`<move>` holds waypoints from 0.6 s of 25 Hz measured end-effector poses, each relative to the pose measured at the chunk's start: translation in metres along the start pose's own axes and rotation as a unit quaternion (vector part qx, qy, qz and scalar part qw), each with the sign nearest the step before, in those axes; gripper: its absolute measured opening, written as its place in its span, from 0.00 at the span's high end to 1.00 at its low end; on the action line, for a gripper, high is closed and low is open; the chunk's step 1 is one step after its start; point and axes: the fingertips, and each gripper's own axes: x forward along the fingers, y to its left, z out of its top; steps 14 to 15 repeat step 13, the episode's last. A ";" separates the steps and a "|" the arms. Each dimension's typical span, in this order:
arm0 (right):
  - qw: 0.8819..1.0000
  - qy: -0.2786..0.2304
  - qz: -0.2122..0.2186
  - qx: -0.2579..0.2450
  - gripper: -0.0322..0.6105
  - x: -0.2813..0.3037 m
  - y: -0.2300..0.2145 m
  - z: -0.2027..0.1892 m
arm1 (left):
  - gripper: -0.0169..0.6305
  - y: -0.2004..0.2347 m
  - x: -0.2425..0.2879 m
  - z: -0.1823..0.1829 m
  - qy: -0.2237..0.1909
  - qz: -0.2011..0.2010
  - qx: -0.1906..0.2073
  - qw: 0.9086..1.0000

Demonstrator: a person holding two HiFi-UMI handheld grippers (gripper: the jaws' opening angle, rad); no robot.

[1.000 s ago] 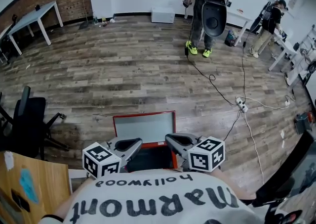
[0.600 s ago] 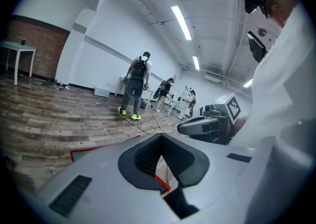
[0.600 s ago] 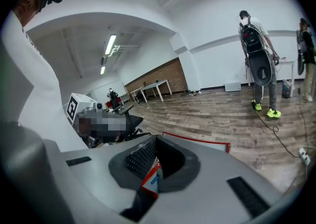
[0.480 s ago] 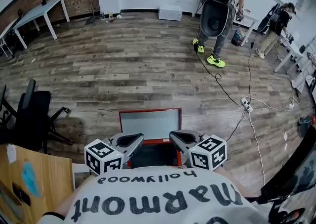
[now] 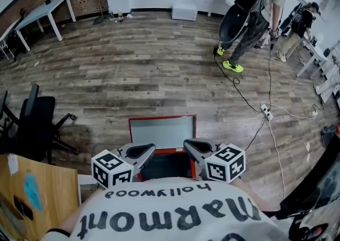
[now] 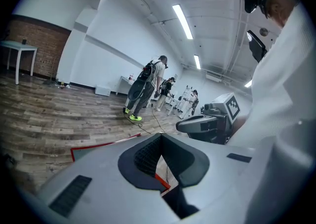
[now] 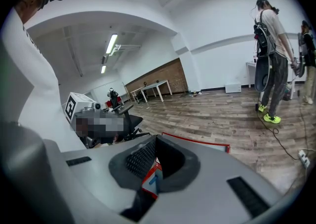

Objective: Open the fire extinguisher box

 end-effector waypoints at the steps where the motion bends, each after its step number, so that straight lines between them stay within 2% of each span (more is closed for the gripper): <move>1: 1.000 0.000 -0.001 0.000 0.94 0.000 -0.001 0.000 | 0.97 0.000 0.000 0.000 0.000 0.000 0.000 1.000; 15: 1.000 0.004 -0.008 -0.008 0.94 -0.001 -0.004 -0.003 | 0.97 -0.002 0.003 -0.002 0.001 -0.003 0.000 1.000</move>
